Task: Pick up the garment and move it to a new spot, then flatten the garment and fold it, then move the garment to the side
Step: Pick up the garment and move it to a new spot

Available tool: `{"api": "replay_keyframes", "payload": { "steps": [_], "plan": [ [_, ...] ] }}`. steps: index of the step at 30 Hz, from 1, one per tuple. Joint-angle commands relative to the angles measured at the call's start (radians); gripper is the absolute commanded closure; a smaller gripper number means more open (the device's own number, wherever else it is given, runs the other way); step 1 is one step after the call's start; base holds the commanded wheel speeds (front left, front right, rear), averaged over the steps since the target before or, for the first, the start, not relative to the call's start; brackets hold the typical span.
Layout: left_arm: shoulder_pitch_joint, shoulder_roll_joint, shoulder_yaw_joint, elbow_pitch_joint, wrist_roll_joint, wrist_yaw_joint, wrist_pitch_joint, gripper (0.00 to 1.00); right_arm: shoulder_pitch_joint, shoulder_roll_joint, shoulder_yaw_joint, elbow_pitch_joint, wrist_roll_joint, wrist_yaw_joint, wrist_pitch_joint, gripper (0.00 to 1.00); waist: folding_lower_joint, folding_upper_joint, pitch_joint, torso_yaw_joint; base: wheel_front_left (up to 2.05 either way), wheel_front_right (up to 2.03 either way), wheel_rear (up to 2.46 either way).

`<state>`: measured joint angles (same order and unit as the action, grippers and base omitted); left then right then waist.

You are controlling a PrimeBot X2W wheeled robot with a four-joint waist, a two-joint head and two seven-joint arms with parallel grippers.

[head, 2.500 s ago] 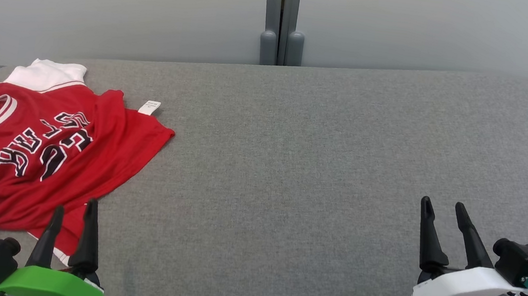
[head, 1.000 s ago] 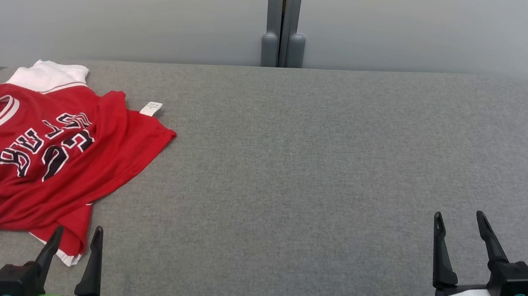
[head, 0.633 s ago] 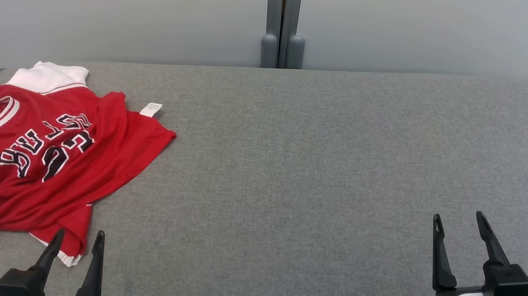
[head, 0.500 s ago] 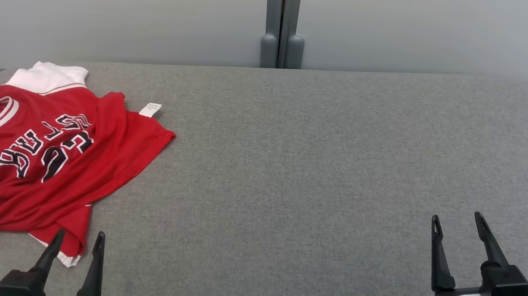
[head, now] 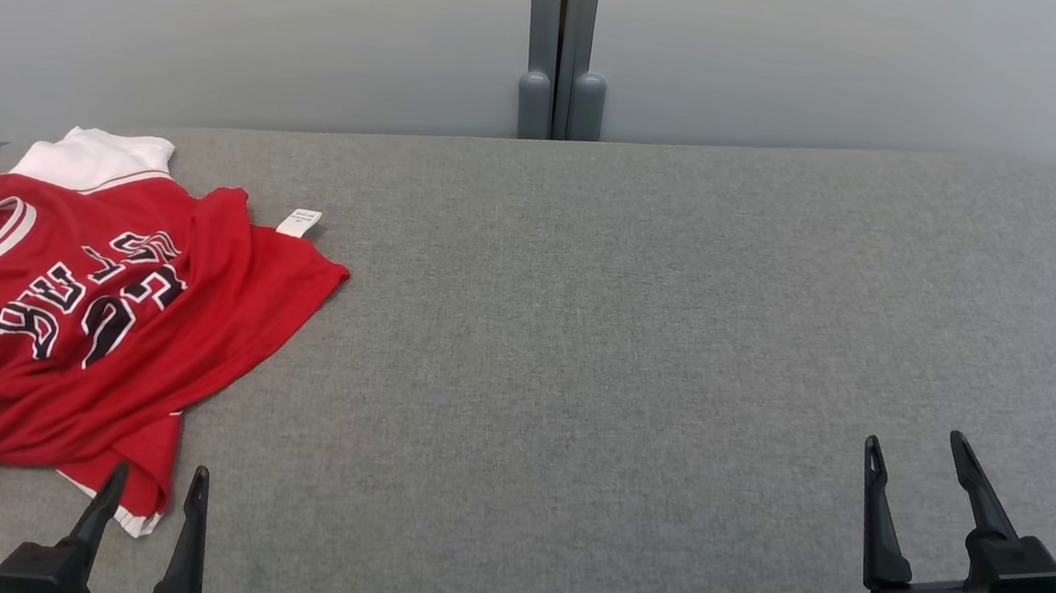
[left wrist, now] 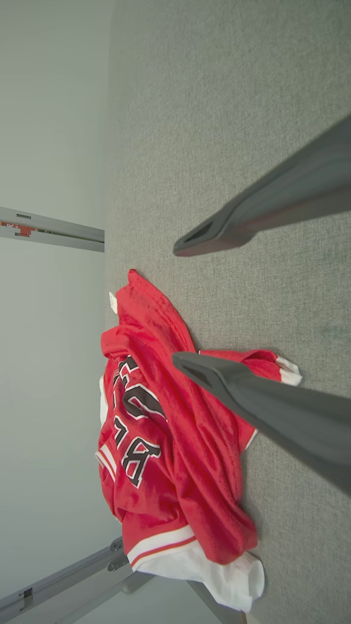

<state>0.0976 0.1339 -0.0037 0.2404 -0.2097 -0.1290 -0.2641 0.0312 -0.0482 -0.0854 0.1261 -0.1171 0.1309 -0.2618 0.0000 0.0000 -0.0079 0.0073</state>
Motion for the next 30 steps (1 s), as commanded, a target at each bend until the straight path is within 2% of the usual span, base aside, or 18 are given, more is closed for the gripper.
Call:
{"api": "replay_keyframes", "payload": {
  "steps": [1,8,12,18,21,27,30],
  "plan": [
    [0.011,0.0,0.0,0.003,-0.008,-0.003,0.0,0.0,0.008,-0.004,0.003,0.002,0.004,0.0,-0.005,0.0,0.0,0.0,-0.001,0.002,0.0,0.0,0.0],
    [0.007,0.001,-0.011,0.005,-0.007,-0.003,0.0,0.0,0.022,-0.003,0.021,0.005,0.009,0.0,-0.005,0.0,0.0,0.0,-0.005,0.044,0.0,0.0,0.0],
    [0.004,0.009,-0.017,0.015,-0.014,-0.003,0.0,0.0,0.035,-0.003,0.043,0.01,0.024,0.0,-0.004,0.0,0.0,0.0,-0.009,0.123,0.0,0.0,0.0],
    [0.029,0.014,-0.009,0.026,-0.016,-0.003,0.0,0.0,0.037,-0.003,0.092,0.022,0.044,0.0,-0.004,0.0,0.0,0.0,-0.017,0.279,0.0,0.0,0.0],
    [0.041,0.019,0.002,0.03,-0.024,-0.003,0.0,0.0,0.016,-0.003,0.125,0.028,0.046,0.0,-0.004,0.0,0.0,0.0,-0.016,0.331,0.0,0.0,0.0],
    [0.015,0.017,-0.001,0.027,-0.059,-0.003,0.0,0.0,-0.04,-0.004,0.174,0.03,0.028,0.0,-0.004,0.0,0.0,0.0,0.038,0.357,0.0,0.0,0.0],
    [-0.071,0.032,-0.039,0.025,-0.096,-0.003,0.0,0.0,-0.088,-0.004,0.191,0.024,0.002,-0.001,-0.004,0.0,0.0,0.0,0.122,0.349,0.0,0.0,0.0]
  ]
}}
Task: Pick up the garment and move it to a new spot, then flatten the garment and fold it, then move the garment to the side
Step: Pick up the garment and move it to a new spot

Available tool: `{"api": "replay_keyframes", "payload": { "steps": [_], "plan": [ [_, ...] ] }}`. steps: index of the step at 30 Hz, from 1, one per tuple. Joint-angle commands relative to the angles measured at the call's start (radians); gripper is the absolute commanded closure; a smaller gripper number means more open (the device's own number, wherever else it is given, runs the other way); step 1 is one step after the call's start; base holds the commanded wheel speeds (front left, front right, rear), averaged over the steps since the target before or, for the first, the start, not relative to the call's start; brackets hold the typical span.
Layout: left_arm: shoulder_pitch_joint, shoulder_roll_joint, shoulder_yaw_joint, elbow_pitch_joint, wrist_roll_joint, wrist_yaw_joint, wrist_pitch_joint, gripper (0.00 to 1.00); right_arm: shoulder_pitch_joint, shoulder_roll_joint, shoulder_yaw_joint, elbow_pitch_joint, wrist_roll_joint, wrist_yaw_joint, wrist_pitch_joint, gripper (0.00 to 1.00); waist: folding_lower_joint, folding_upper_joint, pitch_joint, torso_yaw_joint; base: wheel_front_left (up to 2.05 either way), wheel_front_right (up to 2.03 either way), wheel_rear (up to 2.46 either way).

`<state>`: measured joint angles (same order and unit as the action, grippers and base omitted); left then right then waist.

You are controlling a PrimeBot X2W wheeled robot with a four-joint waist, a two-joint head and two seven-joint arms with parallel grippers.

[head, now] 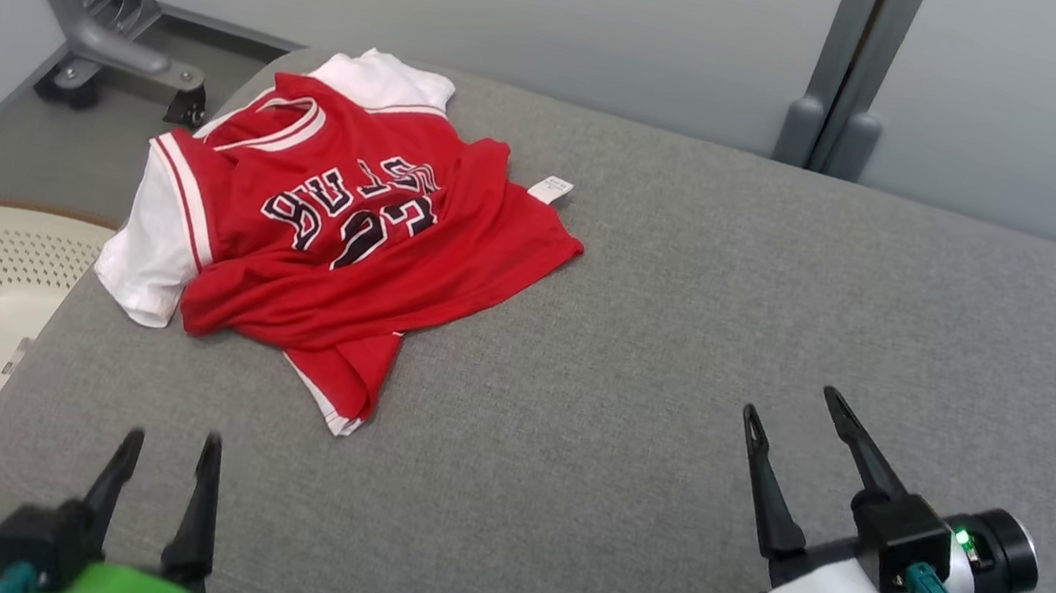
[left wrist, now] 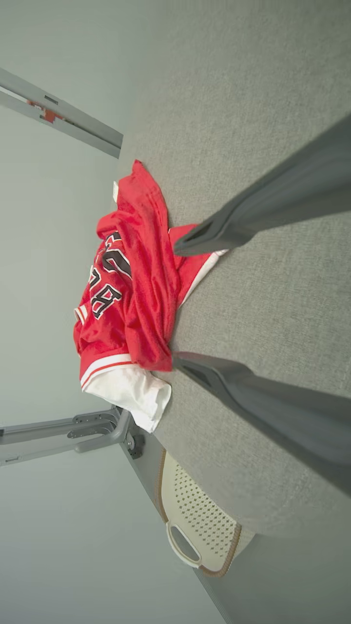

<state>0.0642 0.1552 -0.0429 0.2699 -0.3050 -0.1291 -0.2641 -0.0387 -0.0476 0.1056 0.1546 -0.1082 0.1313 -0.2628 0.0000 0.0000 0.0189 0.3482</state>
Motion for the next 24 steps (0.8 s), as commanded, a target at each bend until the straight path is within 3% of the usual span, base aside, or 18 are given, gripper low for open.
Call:
{"api": "replay_keyframes", "payload": {
  "steps": [1,5,11,18,24],
  "plan": [
    [-0.068,0.017,-0.013,-0.003,-0.014,-0.003,0.0,0.0,-0.036,-0.005,0.006,-0.005,-0.017,-0.001,-0.003,0.0,0.0,0.0,0.126,0.004,0.0,0.0,0.0],
    [-0.257,0.051,-0.087,0.042,-0.087,-0.003,0.0,0.0,-0.126,-0.005,0.029,-0.005,-0.076,-0.001,-0.003,0.0,0.0,0.0,0.277,-0.024,0.0,0.0,0.0],
    [-0.567,0.155,-0.301,0.208,-0.278,-0.003,0.009,0.0,-0.233,-0.009,0.055,0.008,-0.127,-0.001,-0.003,0.0,0.0,0.0,0.444,-0.071,0.0,0.0,0.0],
    [-0.788,0.272,-0.496,0.329,-0.488,-0.003,0.04,0.0,-0.276,-0.006,0.053,0.001,-0.133,-0.001,-0.003,0.0,0.0,0.0,0.513,-0.118,0.0,0.0,0.0],
    [-0.873,0.339,-0.607,0.428,-0.575,-0.003,0.07,0.0,-0.285,-0.005,0.041,-0.007,-0.134,-0.001,-0.003,0.0,0.0,0.0,0.52,-0.14,0.0,0.0,0.0]
  ]
}}
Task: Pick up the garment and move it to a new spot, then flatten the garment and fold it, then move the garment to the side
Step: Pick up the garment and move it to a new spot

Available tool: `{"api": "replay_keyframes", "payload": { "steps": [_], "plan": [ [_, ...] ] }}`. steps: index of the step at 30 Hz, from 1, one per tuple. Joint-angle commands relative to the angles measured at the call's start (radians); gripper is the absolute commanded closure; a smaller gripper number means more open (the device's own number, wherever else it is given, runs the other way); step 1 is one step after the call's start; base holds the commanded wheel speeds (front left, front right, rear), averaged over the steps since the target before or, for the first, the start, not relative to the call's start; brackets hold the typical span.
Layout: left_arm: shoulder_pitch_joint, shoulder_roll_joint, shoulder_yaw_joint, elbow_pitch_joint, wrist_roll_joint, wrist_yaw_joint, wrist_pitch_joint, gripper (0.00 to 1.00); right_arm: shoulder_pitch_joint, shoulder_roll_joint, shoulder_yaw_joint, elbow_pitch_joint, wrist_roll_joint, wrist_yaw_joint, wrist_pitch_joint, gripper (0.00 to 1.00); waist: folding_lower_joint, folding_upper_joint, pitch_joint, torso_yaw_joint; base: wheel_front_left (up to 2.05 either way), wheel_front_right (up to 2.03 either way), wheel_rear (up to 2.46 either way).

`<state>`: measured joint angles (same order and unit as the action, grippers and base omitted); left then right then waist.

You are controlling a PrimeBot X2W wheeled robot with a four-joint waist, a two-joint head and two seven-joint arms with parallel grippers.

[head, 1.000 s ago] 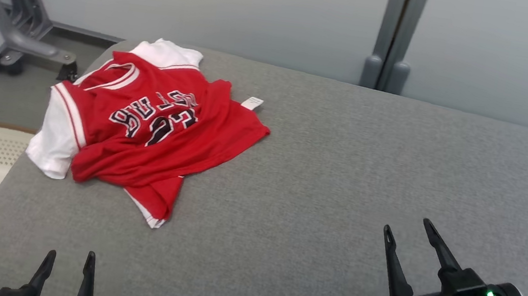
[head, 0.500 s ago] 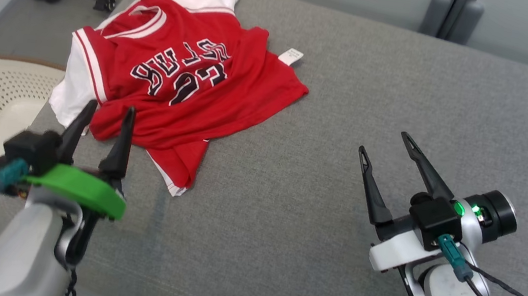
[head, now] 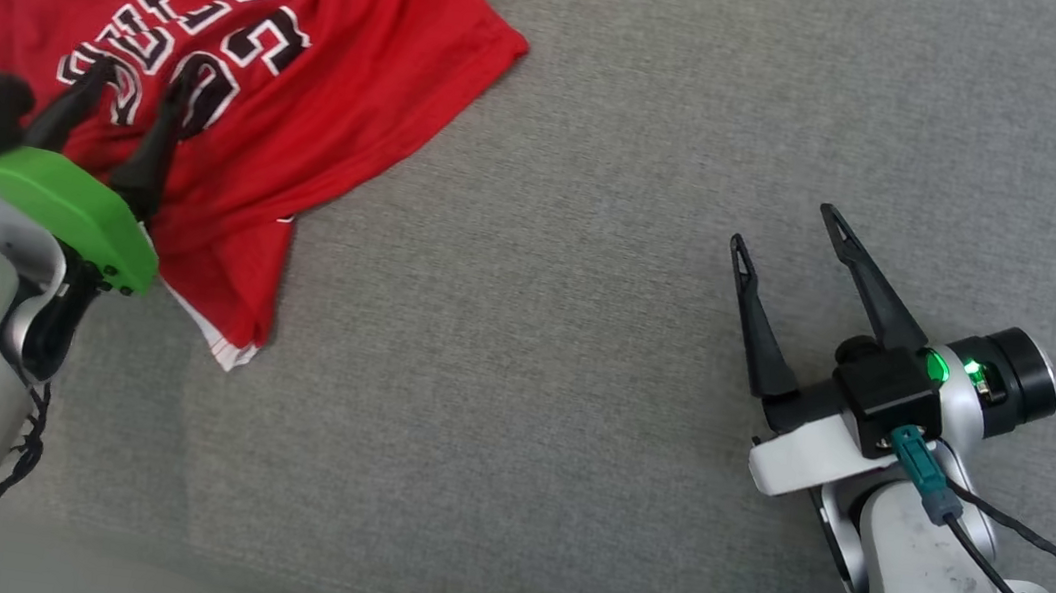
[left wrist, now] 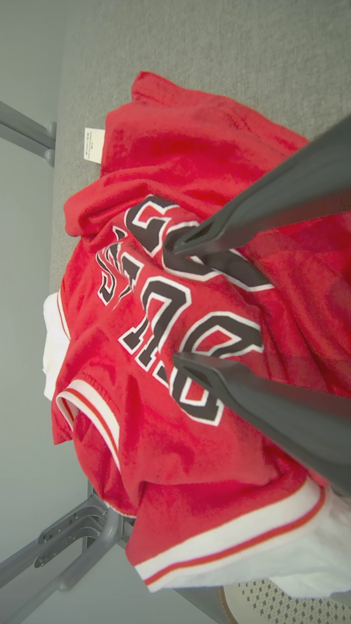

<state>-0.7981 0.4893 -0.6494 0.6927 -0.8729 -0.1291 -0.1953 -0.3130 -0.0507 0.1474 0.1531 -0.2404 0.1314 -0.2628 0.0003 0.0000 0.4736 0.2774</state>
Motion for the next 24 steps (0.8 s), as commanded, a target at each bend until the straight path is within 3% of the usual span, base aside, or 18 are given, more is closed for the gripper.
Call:
{"api": "replay_keyframes", "payload": {
  "steps": [1,2,3,4,5,10,14,24],
  "plan": [
    [-0.019,0.007,-0.012,0.026,-0.014,-0.003,0.005,0.0,-0.012,-0.002,-0.003,-0.006,-0.002,-0.001,-0.003,0.0,-0.0003,0.0,0.064,-0.072,0.0,0.0,0.0],
    [-0.028,0.01,-0.02,0.055,-0.021,-0.003,0.007,0.0,-0.012,-0.001,-0.004,-0.007,-0.001,-0.001,-0.003,0.0,-0.0003,0.0,0.062,-0.074,0.0,0.0,0.0],
    [-0.035,0.011,-0.026,0.078,-0.026,-0.003,0.007,0.07,-0.012,-0.001,-0.005,-0.007,0.001,-0.001,-0.003,0.0,-0.0003,0.0,0.058,-0.075,0.0,0.0,0.0],
    [-0.042,0.011,-0.037,0.099,-0.029,-0.003,0.004,0.61,-0.009,-0.001,-0.007,-0.008,0.003,-0.001,-0.003,0.0,-0.0003,0.0,0.053,-0.076,0.0,0.0,0.0],
    [-0.047,0.01,-0.045,0.117,-0.036,-0.003,-0.002,1.0,-0.003,-0.001,-0.008,-0.007,0.005,-0.001,-0.003,0.0,-0.0003,0.0,0.048,-0.076,0.0,0.0,0.0],
    [-0.058,0.016,-0.065,0.163,-0.041,-0.003,-0.037,1.0,0.033,0.0,-0.016,0.002,0.024,-0.001,-0.003,0.0,-0.0003,0.0,0.0,-0.066,0.0,0.0,0.0],
    [-0.069,0.04,-0.021,0.158,-0.03,0.004,-0.065,1.0,0.062,-0.001,-0.027,-0.003,0.044,-0.001,-0.003,0.0,-0.0003,0.0,-0.052,-0.058,0.0,0.0,0.0],
    [-0.044,0.178,0.06,-0.166,0.07,0.048,-0.063,1.0,0.156,0.0,-0.026,0.004,0.127,-0.001,-0.003,0.0,-0.0003,0.0,-0.214,-0.079,0.0,0.0,0.0]
  ]
}}
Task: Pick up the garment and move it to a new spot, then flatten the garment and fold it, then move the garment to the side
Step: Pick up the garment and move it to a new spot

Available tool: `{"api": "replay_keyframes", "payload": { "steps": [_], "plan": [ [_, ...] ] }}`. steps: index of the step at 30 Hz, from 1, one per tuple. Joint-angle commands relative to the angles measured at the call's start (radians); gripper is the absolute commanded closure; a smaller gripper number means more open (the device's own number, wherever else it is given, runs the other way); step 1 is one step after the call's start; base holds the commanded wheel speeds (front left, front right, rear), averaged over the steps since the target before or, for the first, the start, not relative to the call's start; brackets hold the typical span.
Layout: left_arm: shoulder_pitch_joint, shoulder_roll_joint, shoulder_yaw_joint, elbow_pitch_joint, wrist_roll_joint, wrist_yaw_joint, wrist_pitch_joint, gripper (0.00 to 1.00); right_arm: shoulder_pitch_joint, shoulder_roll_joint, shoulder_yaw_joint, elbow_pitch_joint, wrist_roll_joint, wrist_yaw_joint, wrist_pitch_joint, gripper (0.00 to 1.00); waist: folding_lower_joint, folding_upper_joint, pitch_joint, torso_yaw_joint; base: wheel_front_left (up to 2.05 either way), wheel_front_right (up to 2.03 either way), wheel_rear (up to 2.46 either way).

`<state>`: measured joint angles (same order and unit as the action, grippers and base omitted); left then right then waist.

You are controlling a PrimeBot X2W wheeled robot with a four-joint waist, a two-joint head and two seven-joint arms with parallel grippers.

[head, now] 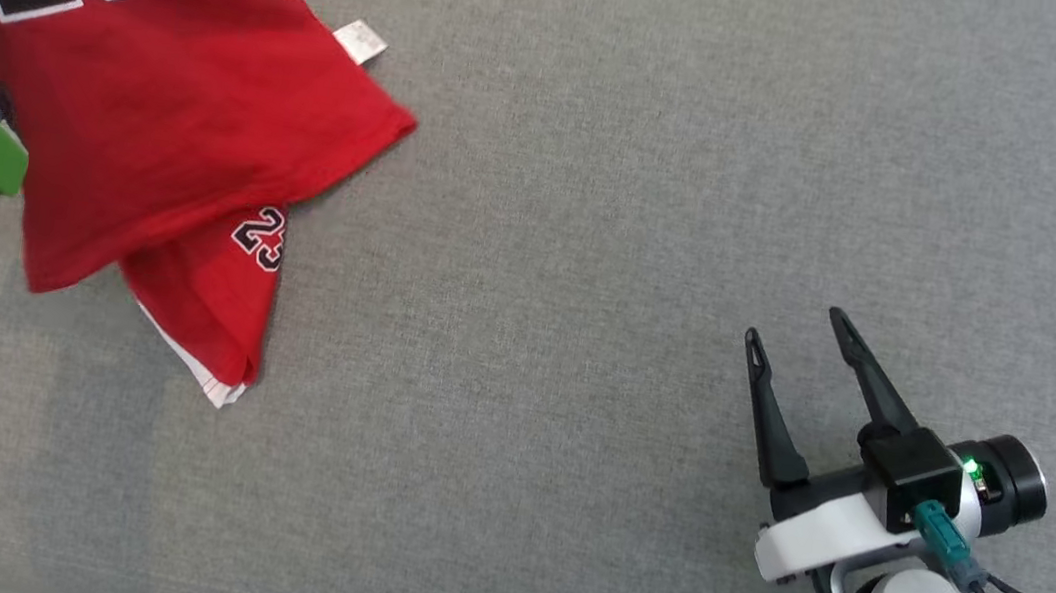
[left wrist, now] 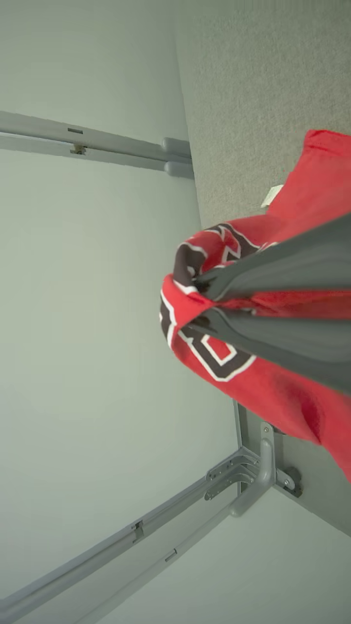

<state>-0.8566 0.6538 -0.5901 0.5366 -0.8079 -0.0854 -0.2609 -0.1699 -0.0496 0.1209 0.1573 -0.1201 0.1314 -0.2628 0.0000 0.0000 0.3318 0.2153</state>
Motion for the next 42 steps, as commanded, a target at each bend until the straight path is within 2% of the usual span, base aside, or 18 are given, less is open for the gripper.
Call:
{"api": "replay_keyframes", "payload": {
  "steps": [1,7,11,14,19,22,28,32,36,42],
  "plan": [
    [0.023,0.03,0.004,-0.055,0.002,0.012,0.014,1.0,0.021,-0.002,0.005,0.0,0.019,-0.001,-0.003,0.0,0.0,0.0,-0.091,-0.029,0.0,0.0,0.0],
    [0.068,0.129,0.031,-0.372,-0.051,0.049,0.129,1.0,0.051,-0.002,0.009,-0.009,0.063,-0.001,-0.003,0.0,0.0,0.0,-0.146,-0.108,0.0,0.0,0.0],
    [0.103,0.176,0.048,-0.59,-0.113,0.072,0.204,1.0,0.057,-0.002,0.005,-0.016,0.081,-0.001,-0.003,0.0,0.0,0.0,-0.15,-0.169,0.0,0.0,0.0],
    [0.123,0.191,0.054,-0.724,-0.151,0.079,0.236,1.0,0.064,-0.002,0.0,-0.02,0.088,-0.001,-0.003,0.0,0.0,0.0,-0.149,-0.212,0.0,0.0,0.0],
    [0.16,0.178,0.037,-0.918,-0.253,0.035,0.273,1.0,0.057,-0.001,0.002,-0.026,0.101,-0.001,-0.003,0.0,0.0,0.0,-0.136,-0.307,0.0,0.0,0.0],
    [0.168,0.14,0.011,-0.996,-0.308,-0.002,0.266,1.0,0.047,-0.002,-0.002,-0.033,0.109,-0.001,-0.003,0.0,0.0,0.0,-0.121,-0.367,0.0,0.0,0.0],
    [0.149,0.059,-0.09,-0.985,-0.345,-0.04,0.258,1.0,0.033,-0.001,-0.001,-0.046,0.134,-0.001,-0.003,0.0,0.0,0.0,-0.086,-0.492,0.0,0.0,0.0],
    [0.119,0.04,-0.155,-0.922,-0.331,-0.046,0.249,1.0,0.04,0.0,-0.009,-0.054,0.154,-0.001,-0.003,0.0,0.0,0.0,-0.067,-0.555,0.0,0.0,0.0],
    [0.078,0.057,-0.216,-0.865,-0.333,-0.047,0.225,1.0,0.054,-0.001,-0.018,-0.059,0.17,-0.001,-0.003,0.0,0.0,0.0,-0.047,-0.599,0.0,0.0,0.0],
    [0.023,0.099,-0.293,-0.735,-0.336,-0.047,0.163,1.0,0.06,0.0,-0.024,-0.065,0.185,-0.001,-0.003,0.0,0.0,0.0,-0.031,-0.616,0.0,0.0,0.0]
  ]
}}
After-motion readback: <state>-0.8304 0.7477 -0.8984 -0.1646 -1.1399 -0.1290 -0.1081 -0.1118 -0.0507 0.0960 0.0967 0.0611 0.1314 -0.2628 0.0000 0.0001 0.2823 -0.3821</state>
